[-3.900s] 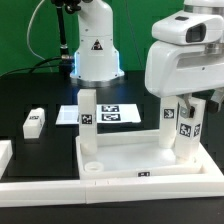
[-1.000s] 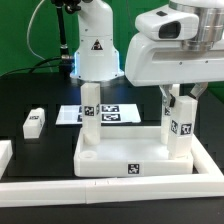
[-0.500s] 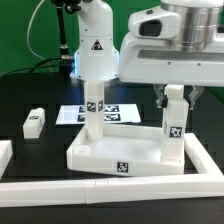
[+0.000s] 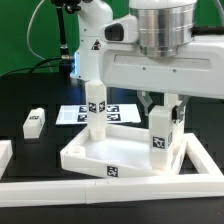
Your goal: Assemble desk
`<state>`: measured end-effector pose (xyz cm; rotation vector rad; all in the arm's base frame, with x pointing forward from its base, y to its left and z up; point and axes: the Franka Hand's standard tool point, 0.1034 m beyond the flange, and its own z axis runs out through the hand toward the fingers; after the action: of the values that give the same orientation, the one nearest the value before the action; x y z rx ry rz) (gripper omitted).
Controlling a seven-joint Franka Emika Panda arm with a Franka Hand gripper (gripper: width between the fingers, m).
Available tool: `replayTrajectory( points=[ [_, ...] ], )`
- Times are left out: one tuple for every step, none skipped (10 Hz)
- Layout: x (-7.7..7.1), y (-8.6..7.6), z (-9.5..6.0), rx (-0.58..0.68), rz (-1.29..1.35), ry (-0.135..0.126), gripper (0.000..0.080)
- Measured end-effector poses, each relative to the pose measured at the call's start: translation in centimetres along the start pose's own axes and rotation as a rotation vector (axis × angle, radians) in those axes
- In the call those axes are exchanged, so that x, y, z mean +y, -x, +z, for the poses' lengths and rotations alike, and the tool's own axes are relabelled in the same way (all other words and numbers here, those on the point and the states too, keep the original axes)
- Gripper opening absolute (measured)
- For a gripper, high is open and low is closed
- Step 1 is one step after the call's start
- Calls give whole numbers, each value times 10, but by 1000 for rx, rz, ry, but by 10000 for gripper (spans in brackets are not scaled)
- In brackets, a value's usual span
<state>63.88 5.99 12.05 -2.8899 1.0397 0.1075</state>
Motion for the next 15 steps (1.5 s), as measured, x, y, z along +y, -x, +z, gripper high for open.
replayTrajectory(
  points=[
    [-2, 0, 1, -2, 123, 6, 290],
    [-6, 3, 1, 3, 213, 20, 290],
    [-10, 8, 2, 12, 302, 32, 290],
    [-13, 13, 3, 13, 391, 35, 290],
    [-14, 14, 3, 17, 451, 34, 290],
    [-15, 14, 3, 14, 520, 29, 290],
    [-13, 12, 3, 16, 582, 29, 290],
    [-13, 12, 4, 18, 594, 29, 290],
    [-13, 12, 4, 18, 591, 30, 363],
    [-13, 12, 4, 18, 590, 31, 545],
    [-12, 12, 4, 17, 537, 31, 617],
    [-7, 10, 2, 20, 321, 41, 617],
    [-2, 11, -2, 35, 123, 41, 643],
    [3, 16, -4, 51, -7, 24, 648],
    [6, 17, -3, 47, -55, 30, 648]
  ],
)
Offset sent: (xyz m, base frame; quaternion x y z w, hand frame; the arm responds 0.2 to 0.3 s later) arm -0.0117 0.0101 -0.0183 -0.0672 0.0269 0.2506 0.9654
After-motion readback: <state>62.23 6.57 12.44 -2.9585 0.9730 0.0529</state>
